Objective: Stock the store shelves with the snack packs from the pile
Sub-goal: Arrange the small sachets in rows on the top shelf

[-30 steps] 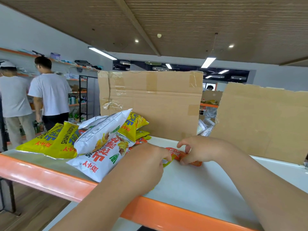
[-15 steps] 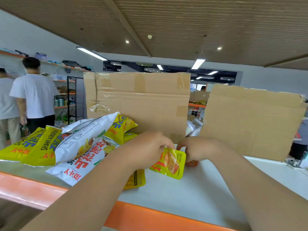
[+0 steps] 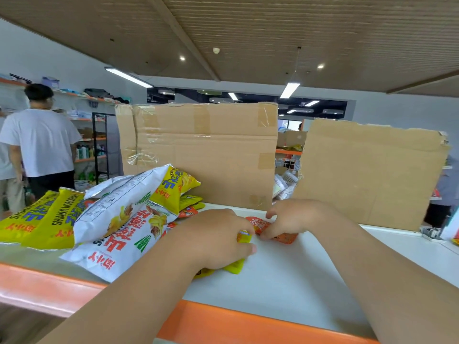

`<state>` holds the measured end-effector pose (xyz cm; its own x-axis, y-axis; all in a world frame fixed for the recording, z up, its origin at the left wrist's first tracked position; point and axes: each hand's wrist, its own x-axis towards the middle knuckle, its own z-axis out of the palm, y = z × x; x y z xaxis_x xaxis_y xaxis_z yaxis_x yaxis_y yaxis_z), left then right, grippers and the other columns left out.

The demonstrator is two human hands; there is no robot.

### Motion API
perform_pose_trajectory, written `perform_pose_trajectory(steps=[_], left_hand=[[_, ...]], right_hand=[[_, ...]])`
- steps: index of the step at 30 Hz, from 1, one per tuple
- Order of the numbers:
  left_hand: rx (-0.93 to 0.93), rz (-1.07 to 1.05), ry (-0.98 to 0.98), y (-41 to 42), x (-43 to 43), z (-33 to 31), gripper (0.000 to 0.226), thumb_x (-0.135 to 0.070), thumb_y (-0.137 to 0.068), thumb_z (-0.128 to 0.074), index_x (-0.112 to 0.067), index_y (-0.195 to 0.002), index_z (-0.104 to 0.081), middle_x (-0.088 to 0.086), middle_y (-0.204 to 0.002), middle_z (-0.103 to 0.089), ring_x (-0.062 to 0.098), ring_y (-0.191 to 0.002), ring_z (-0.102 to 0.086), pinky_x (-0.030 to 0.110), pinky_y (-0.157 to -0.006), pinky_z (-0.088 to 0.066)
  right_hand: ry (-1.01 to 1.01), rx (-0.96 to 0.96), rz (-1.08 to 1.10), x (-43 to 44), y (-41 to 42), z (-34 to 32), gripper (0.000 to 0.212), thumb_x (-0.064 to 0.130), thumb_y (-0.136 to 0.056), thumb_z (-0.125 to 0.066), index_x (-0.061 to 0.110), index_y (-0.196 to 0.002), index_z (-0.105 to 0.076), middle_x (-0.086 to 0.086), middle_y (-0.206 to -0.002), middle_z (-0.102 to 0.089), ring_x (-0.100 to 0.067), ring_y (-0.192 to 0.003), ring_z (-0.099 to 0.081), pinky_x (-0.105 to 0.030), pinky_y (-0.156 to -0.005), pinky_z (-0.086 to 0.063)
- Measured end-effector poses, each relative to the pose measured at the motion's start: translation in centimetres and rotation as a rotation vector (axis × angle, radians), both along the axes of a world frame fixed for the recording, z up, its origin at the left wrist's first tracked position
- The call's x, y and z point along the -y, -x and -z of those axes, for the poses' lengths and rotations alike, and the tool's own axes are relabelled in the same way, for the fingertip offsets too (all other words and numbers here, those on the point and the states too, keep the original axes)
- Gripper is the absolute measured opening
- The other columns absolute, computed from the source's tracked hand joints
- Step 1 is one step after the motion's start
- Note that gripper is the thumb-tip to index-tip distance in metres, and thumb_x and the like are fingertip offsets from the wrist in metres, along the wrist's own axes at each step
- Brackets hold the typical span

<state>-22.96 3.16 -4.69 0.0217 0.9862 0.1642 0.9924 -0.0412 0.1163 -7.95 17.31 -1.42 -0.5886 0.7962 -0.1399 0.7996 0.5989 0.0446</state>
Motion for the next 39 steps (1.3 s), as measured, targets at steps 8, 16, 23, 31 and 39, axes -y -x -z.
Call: perform_pose_trajectory(steps=[8, 16, 23, 31, 39], left_hand=[[0.069, -0.151, 0.014, 0.5, 0.1, -0.1, 0.059, -0.058, -0.084, -0.066, -0.045, -0.137, -0.047, -0.005, -0.135, -0.056, 0.019, -0.120, -0.052, 0.026, -0.086, -0.041], [0.076, -0.176, 0.038, -0.3, -0.7, -0.3, 0.062, -0.064, -0.084, -0.064, -0.039, -0.139, -0.048, -0.004, -0.135, -0.058, 0.019, -0.118, -0.054, 0.027, -0.081, -0.038], [0.063, -0.303, 0.101, -1.0, -1.0, -1.1, 0.074, -0.052, -0.080, -0.068, -0.030, -0.146, -0.043, -0.004, -0.135, -0.057, 0.018, -0.116, -0.056, 0.025, -0.084, -0.045], [0.303, -0.203, -0.178, -5.4, -1.5, -1.8, 0.086, -0.039, -0.071, -0.077, -0.039, -0.149, -0.040, -0.008, -0.126, -0.061, 0.016, -0.109, -0.060, 0.025, -0.081, -0.046], [0.530, 0.045, -0.313, -17.0, -3.1, -2.7, 0.087, -0.031, -0.068, -0.079, -0.052, -0.142, -0.040, -0.009, -0.126, -0.058, 0.011, -0.105, -0.057, 0.020, -0.075, -0.043]], right_hand=[[0.016, -0.028, 0.001, -0.9, 0.6, 0.5, 0.065, 0.066, -0.078, -0.070, 0.013, -0.115, -0.070, -0.005, -0.114, -0.068, -0.024, -0.103, -0.064, -0.034, -0.084, -0.051], [0.072, -0.030, 0.001, -0.6, 0.2, -0.1, 0.058, 0.057, -0.077, -0.076, 0.014, -0.115, -0.070, -0.002, -0.111, -0.066, -0.022, -0.097, -0.065, -0.032, -0.075, -0.054], [0.069, 0.004, -0.006, 0.6, -0.6, -0.8, 0.049, 0.059, -0.073, -0.076, 0.011, -0.084, -0.069, 0.001, -0.071, -0.055, -0.019, -0.064, -0.053, -0.026, -0.057, -0.038], [-0.069, -0.309, -0.003, 1.5, -8.5, -2.5, 0.031, 0.044, -0.076, -0.076, 0.017, -0.080, -0.064, 0.000, -0.075, -0.059, -0.020, -0.069, -0.057, -0.029, -0.059, -0.041], [-0.192, -0.778, 0.187, 3.1, -24.7, -1.2, 0.030, 0.037, -0.076, -0.074, 0.012, -0.069, -0.059, 0.001, -0.051, -0.060, -0.013, -0.044, -0.052, -0.021, -0.042, -0.036]])
